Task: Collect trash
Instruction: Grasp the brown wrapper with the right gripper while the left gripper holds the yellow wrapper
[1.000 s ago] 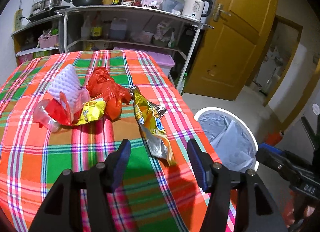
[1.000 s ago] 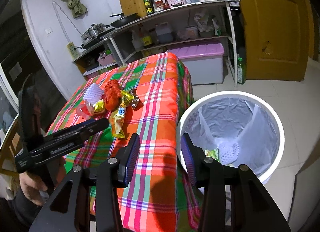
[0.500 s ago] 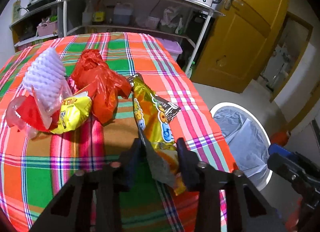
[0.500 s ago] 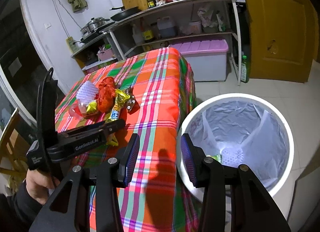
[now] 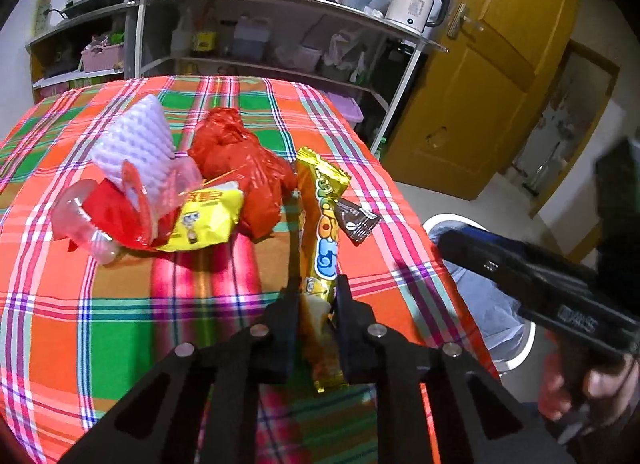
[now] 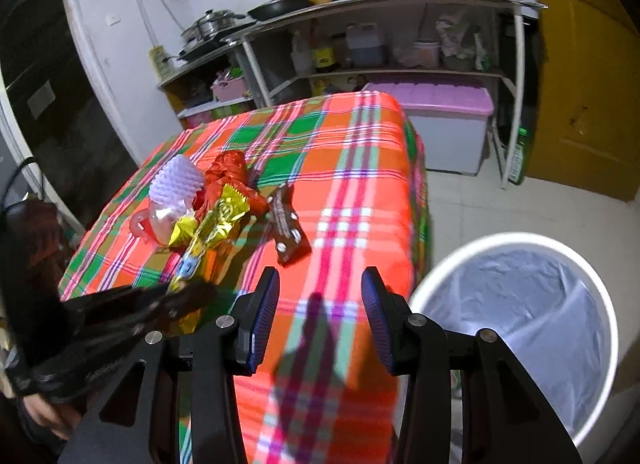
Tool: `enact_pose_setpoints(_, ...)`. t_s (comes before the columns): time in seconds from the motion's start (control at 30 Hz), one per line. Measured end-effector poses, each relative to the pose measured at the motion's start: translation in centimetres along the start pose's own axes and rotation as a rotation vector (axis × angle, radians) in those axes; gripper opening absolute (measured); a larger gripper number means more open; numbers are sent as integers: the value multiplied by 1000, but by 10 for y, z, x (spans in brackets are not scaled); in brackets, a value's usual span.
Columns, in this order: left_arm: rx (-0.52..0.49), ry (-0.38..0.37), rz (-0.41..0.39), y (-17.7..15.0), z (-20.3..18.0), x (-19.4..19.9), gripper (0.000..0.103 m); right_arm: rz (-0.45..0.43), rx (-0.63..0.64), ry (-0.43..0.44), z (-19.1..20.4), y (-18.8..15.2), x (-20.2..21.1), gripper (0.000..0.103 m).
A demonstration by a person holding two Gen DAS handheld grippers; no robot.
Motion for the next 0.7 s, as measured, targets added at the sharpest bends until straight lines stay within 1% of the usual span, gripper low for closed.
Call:
enact_pose_setpoints(0.2,14,-13,-20,-3,11,13,16,45,55,-6,14,18,-35,44)
enact_pose_setpoints(0.37,21,-19,-35,0,20,19,16,77,88,-19,22,26,-57,44)
enact_pose_setpoints(0.43,25,-22,-37,1,23,19,16,89,97,-29,24,28,-64,40)
enact_pose_setpoints(0.47,27,-23,-37,1,24,19,16,93,100,-33,24,28,-66,36)
enact_pose_setpoints(0.5,28,-25,-37,2,25,18,16,95,105,-39,25,29,-68,30)
enact_pose_setpoints(0.6,30,-29,-35,1,26,17,16,98,117,-56,26,28,-71,19)
enact_pose_setpoints(0.7,33,-27,-37,1,27,17,16,90,108,-57,25,26,-68,19)
Point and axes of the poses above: each gripper's, at about its wrist camera, not at the fingertips, and x roughly against the way its jaws point, z to its left, y to its top, the point moved 9 cm from there along -x, roughly the way its jaws point, and after that the axes turned 10 degrees about z, right-handed, at the moved point
